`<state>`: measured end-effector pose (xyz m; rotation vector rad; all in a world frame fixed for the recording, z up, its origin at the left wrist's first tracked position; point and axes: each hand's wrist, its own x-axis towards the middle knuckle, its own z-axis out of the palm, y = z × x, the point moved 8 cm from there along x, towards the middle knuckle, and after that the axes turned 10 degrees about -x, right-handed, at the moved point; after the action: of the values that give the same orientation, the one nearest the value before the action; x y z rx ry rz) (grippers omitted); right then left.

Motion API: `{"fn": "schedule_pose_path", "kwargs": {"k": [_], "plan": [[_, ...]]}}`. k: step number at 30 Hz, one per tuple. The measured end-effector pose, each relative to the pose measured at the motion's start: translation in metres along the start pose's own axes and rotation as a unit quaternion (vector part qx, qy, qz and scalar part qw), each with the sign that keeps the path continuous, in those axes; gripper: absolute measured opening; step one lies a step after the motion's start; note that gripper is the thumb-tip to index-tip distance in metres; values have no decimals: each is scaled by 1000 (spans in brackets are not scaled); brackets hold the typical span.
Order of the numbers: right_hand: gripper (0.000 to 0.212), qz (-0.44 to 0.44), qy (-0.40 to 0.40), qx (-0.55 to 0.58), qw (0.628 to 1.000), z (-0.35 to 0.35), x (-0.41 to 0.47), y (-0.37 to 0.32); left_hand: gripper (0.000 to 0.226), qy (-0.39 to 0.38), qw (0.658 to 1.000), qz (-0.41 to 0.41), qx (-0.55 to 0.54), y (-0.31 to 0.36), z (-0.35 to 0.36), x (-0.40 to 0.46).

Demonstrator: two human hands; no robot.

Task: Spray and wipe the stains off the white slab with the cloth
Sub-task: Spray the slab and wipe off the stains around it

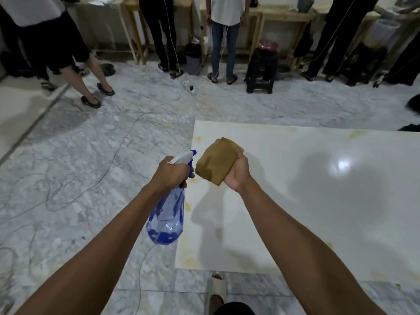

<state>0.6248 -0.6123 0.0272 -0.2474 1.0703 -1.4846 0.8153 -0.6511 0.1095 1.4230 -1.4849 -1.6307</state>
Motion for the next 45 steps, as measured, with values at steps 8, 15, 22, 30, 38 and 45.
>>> {"fn": "schedule_pose_path", "kwargs": {"k": [8,15,22,30,38,45], "plan": [[58,25,-7,-17,1000,31,98,-10,32,26,999,-42,-17,10,-18,81],[57,29,6,-29,999,65,178,-22,36,-3,997,-80,-14,15,-25,175],[58,51,56,-62,995,50,243,-16,25,-36,995,-87,14,10,-36,263],[48,-34,198,-449,871,8,314,-67,11,-57,996,-56,-30,9,-41,341],[63,26,39,-880,473,-1,432,18,25,-60,994,-56,-69,-21,-38,381],[65,-11,77,-888,453,-1,421,33,17,-48,997,-62,-10,-44,-54,372]]}}
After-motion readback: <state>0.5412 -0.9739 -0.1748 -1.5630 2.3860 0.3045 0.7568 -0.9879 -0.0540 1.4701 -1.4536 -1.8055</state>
